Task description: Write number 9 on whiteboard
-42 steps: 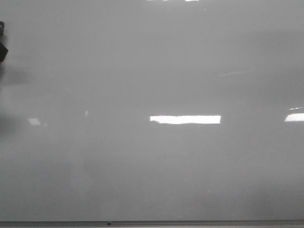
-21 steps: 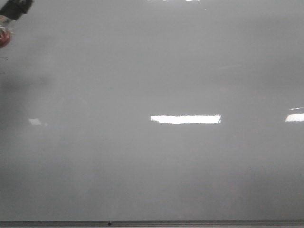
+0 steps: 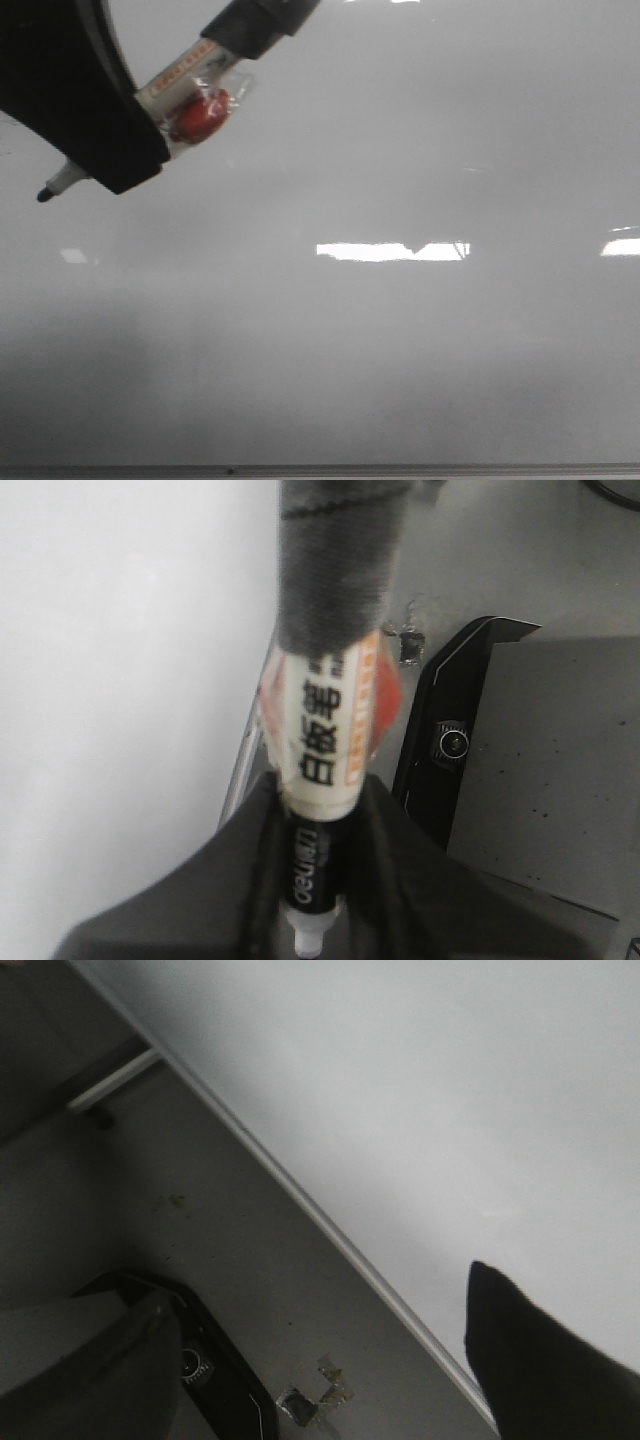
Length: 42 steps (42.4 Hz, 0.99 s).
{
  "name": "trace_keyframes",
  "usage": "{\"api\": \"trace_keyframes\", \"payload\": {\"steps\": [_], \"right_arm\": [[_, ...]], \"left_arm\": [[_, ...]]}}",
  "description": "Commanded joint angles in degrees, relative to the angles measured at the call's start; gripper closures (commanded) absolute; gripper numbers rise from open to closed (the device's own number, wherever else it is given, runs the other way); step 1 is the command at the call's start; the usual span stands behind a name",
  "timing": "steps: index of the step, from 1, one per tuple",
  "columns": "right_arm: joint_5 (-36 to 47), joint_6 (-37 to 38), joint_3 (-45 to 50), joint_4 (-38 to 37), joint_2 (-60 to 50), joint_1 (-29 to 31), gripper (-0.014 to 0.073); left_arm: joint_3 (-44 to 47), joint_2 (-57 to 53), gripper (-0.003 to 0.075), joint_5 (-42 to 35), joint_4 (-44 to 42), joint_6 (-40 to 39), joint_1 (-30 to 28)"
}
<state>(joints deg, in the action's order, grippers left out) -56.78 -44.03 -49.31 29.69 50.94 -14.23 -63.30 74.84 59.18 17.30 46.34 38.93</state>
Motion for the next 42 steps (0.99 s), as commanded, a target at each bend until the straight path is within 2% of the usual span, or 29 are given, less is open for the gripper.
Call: {"api": "trace_keyframes", "payload": {"steps": [1,8,18,28,42], "right_arm": [[0.6,-4.7,-2.5,3.8,0.7,-4.8,-0.0008],[0.5,-4.7,-6.2,3.8,4.1,-14.3,-0.0003],[0.4,-4.7,-12.3,3.8,11.6,-23.9,0.0084],[1.0,-4.4,-14.9,3.8,16.1,-26.5,0.0158],[0.1,-4.4,-15.2,3.8,16.6,-26.6,0.0435]], "left_arm": [[-1.9,-1.7,0.0739,-2.0,1.8,0.0,4.3],[-1.9,-1.7,0.0739,-2.4,1.8,0.0,9.6],[-1.9,-1.7,0.0739,-2.5,1.8,0.0,12.4],[-1.9,-1.7,0.0739,-2.6,1.8,0.0,12.4],[-1.9,-1.7,0.0739,-4.4,1.8,0.0,12.4]]}}
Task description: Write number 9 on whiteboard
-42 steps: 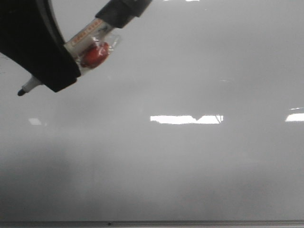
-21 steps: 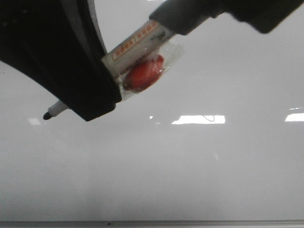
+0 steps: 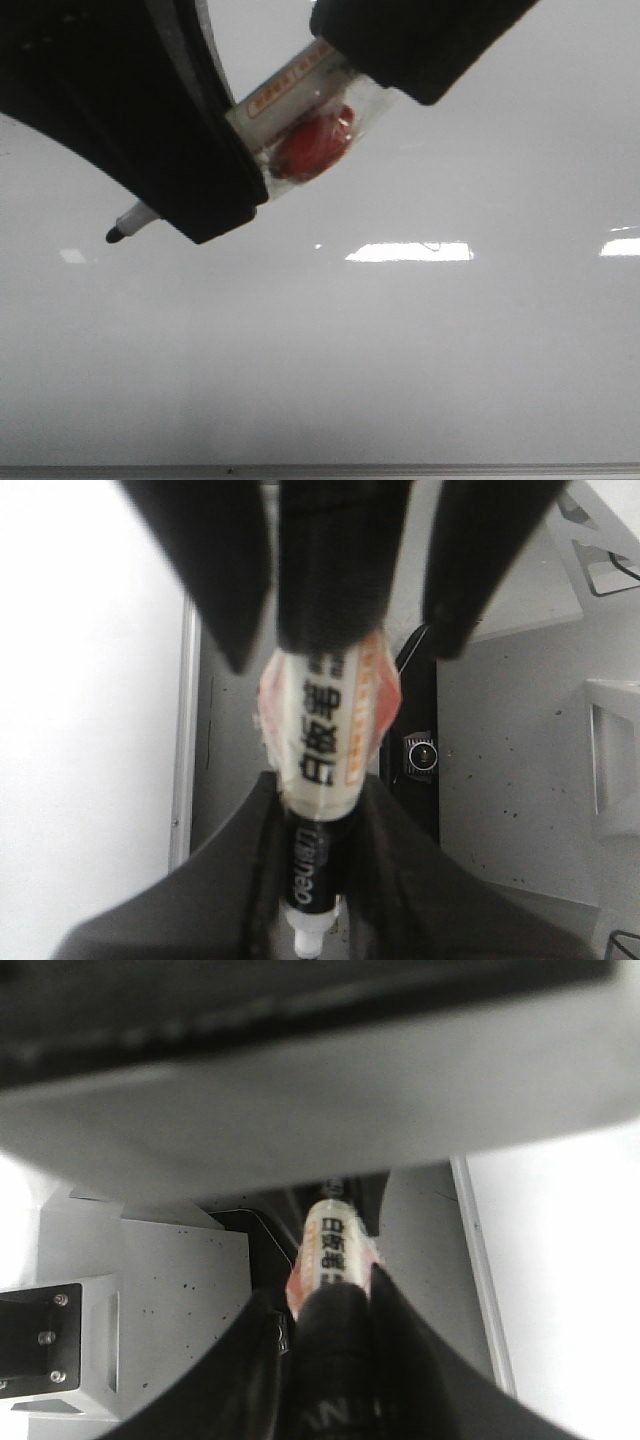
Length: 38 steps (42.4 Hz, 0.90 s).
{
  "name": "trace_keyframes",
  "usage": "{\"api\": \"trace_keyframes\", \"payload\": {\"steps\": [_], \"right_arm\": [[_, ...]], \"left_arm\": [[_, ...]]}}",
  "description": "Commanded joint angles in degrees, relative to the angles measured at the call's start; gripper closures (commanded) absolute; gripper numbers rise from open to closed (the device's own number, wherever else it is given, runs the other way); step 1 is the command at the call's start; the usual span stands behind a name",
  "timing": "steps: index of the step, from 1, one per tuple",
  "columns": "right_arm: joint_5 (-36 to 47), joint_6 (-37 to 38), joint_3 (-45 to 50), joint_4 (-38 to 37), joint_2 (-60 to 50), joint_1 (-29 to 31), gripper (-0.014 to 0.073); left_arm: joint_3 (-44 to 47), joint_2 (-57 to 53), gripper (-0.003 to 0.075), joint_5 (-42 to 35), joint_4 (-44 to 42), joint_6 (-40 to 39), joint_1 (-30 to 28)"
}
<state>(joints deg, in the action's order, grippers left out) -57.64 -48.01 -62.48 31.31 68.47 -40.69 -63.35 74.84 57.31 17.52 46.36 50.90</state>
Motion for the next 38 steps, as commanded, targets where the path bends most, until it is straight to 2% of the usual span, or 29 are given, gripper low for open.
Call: {"api": "trace_keyframes", "payload": {"steps": [1,9,12,17,21,26,31,38], "right_arm": [[0.9,-0.5,-2.0,2.2,-0.9,-0.1,0.0453],[0.5,-0.5,-2.0,2.2,-0.9,-0.1,0.0566],[0.1,-0.5,-2.0,2.2,-0.9,-0.1,0.0592],[-0.5,-0.4,-2.0,1.9,-0.9,0.0,0.0613],[-0.8,1.0,-2.0,-0.5,-1.5,0.0,0.0613],[-0.9,7.5,-2.1,-8.9,-2.5,0.2,0.0613],[-2.1,18.0,-2.4,-17.4,-4.1,2.9,0.0613],[-0.2,25.2,-1.3,-18.4,-7.6,11.9,0.0613]], "left_arm": [[-1.9,-1.7,0.0739,-2.5,1.6,-0.1,0.4],[-1.9,-1.7,0.0713,-3.5,1.6,-0.1,0.4],[-1.9,-1.7,0.0633,-3.5,1.6,-0.1,0.4],[-1.9,-2.3,0.0442,-3.5,1.6,-0.2,0.4],[-1.9,-4.2,0.0350,-3.5,-0.7,-1.9,-0.3],[-1.9,-8.0,0.0342,-3.5,-2.6,-5.3,-3.2],[-0.7,-12.2,0.0342,-3.5,-2.6,-6.7,-8.6],[3.5,-17.9,0.0342,-3.6,-1.3,-8.9,-19.7]]}}
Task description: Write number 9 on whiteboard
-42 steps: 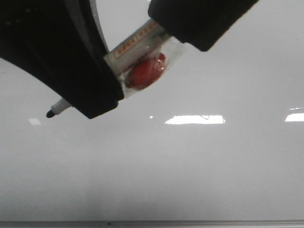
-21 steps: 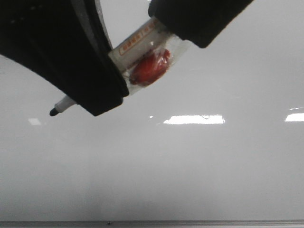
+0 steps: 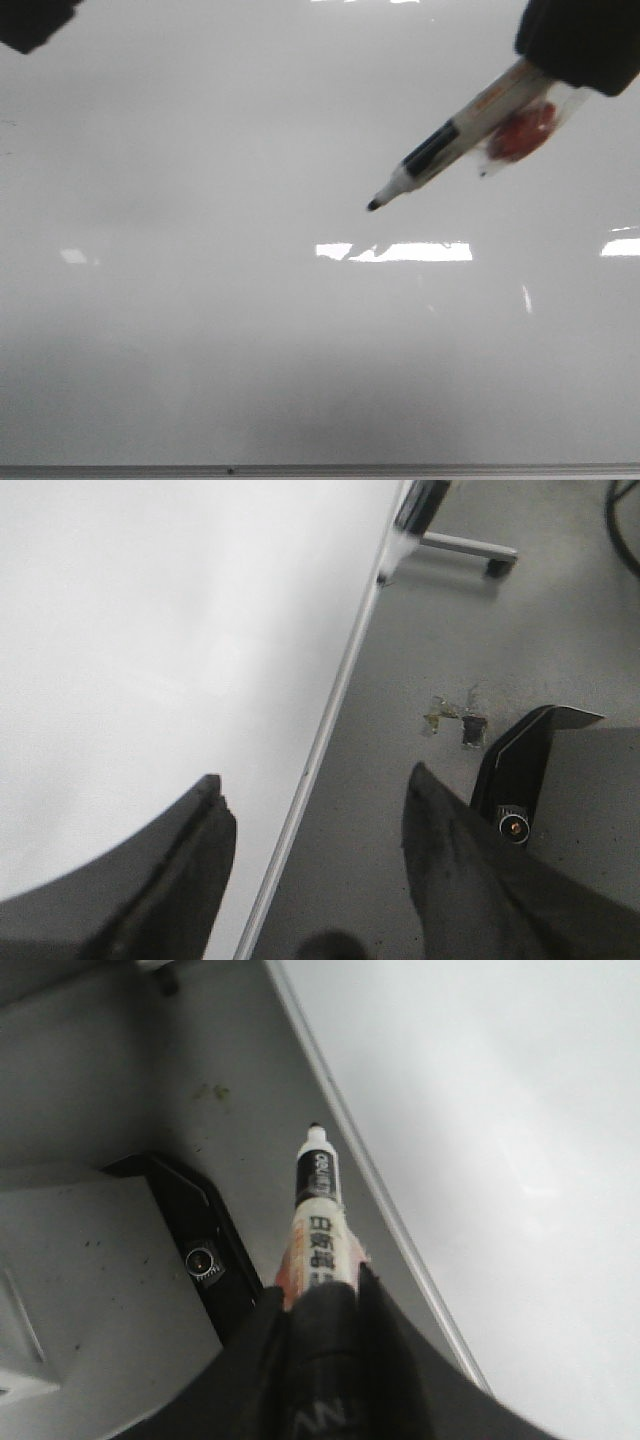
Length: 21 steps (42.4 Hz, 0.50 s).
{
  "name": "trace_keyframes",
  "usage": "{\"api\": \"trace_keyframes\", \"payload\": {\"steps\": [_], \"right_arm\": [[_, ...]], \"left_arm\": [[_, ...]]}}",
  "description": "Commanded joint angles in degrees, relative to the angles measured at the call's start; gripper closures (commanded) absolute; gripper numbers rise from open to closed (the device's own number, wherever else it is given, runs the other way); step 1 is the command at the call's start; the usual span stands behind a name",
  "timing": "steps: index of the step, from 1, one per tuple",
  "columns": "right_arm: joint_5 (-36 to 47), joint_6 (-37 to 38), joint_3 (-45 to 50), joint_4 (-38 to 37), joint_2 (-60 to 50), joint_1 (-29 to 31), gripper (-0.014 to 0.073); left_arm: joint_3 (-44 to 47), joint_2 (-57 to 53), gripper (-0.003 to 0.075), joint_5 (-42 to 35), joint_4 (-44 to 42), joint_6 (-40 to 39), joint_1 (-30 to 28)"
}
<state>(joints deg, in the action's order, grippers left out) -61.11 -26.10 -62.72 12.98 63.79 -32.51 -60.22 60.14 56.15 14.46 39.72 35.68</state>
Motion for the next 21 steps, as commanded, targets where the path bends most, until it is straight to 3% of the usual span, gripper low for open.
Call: {"api": "trace_keyframes", "payload": {"steps": [1,6,11,21], "right_arm": [[4.2,4.0,-0.4,0.2,-3.8,5.6,0.0613],[12.1,5.2,5.0,7.5,-8.4,14.1,0.0638],[21.1,1.3,11.5,16.0,-12.4,17.4,0.0658],[31.6,-2.7,13.4,19.7,-10.1,17.4,0.0660]], "left_arm": [[1.2,-4.1,0.0342,-2.4,2.0,-2.9,-6.1],[5.1,-8.1,0.0342,-4.4,6.3,-4.9,-14.9],[7.4,-10.2,0.0342,-6.3,11.5,-4.9,-20.2],[7.5,-10.1,0.0342,-6.2,12.8,-4.9,-21.0]]}}
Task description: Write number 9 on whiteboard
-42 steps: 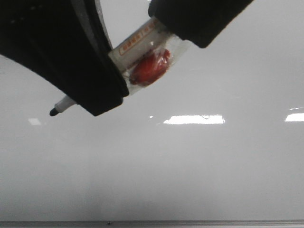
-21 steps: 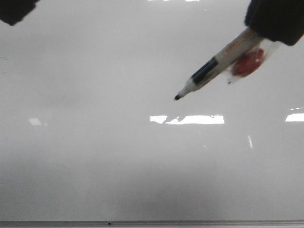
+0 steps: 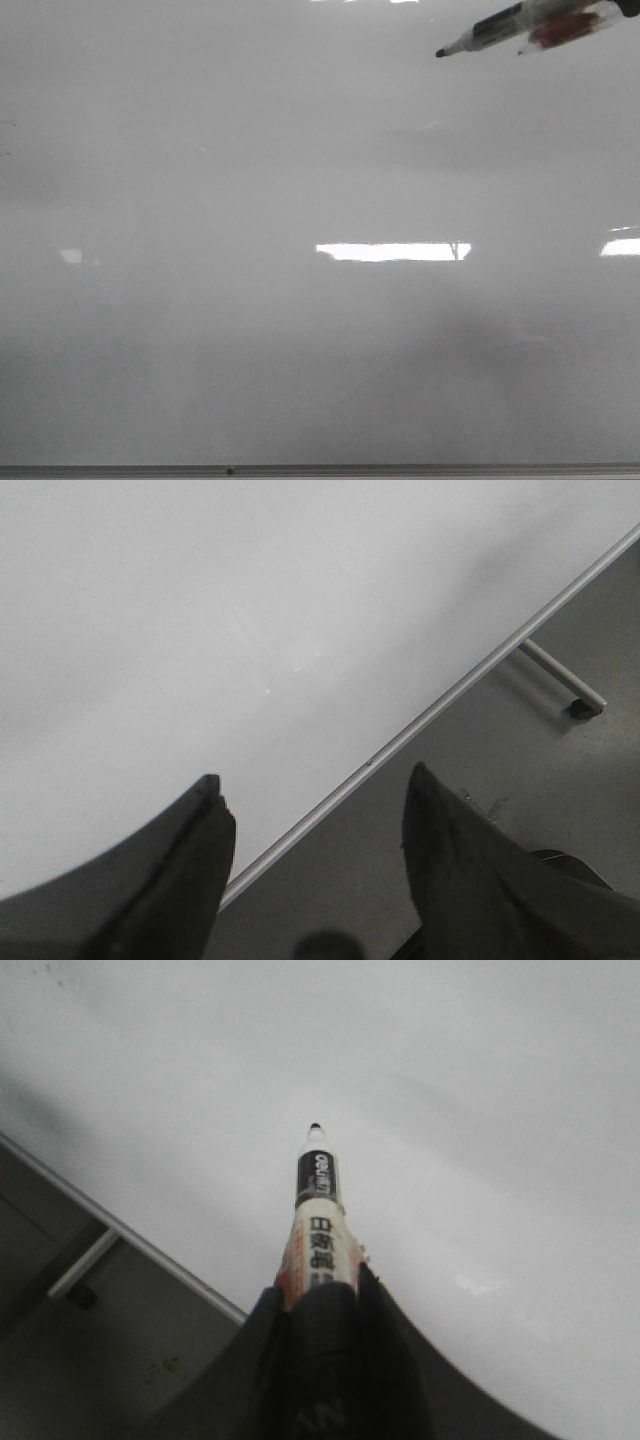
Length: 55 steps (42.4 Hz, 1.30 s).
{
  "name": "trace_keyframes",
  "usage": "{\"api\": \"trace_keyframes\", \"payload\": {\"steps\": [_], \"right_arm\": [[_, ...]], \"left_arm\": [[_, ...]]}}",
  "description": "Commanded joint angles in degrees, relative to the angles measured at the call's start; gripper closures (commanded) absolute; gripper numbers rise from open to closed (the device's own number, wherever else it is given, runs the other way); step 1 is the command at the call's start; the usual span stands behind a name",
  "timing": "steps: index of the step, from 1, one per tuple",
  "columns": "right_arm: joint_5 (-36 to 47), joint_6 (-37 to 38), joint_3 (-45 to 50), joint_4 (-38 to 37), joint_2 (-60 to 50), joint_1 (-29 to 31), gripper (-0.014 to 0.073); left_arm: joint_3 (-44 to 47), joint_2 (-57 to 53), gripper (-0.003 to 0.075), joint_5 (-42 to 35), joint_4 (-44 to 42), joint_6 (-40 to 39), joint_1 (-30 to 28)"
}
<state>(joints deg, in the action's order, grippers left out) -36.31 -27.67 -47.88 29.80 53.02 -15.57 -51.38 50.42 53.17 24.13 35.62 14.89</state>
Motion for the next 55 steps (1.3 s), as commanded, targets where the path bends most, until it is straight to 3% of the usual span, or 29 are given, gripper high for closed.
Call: {"api": "trace_keyframes", "payload": {"steps": [1,10,26,39,47,55], "right_arm": [[8.0,-1.1,-1.5,3.3,1.3,0.4,0.0661],[14.5,-1.1,-3.2,4.9,7.4,0.4,0.0661],[16.7,-1.1,-10.6,5.0,18.7,0.4,0.0661],[11.8,-1.8,-17.3,4.9,28.7,-3.4,0.0661],[9.4,-0.6,-15.6,-0.7,27.7,-1.7,0.0654],[11.2,-0.4,-15.9,-1.1,24.1,1.9,0.0652]], "left_arm": [[-1.4,-0.3,0.0342,-3.3,3.3,-0.8,-0.2],[-1.4,-0.3,0.0342,-3.9,3.3,-0.8,-0.2],[-1.4,-0.3,0.0342,-3.9,3.3,-0.8,-0.2],[-1.4,-0.3,0.0342,-3.9,3.3,-0.8,-0.2],[-1.4,-0.3,0.0342,-3.9,3.3,-0.7,-0.2],[-1.4,-0.3,0.0342,-3.9,3.3,-0.6,-0.2]]}}
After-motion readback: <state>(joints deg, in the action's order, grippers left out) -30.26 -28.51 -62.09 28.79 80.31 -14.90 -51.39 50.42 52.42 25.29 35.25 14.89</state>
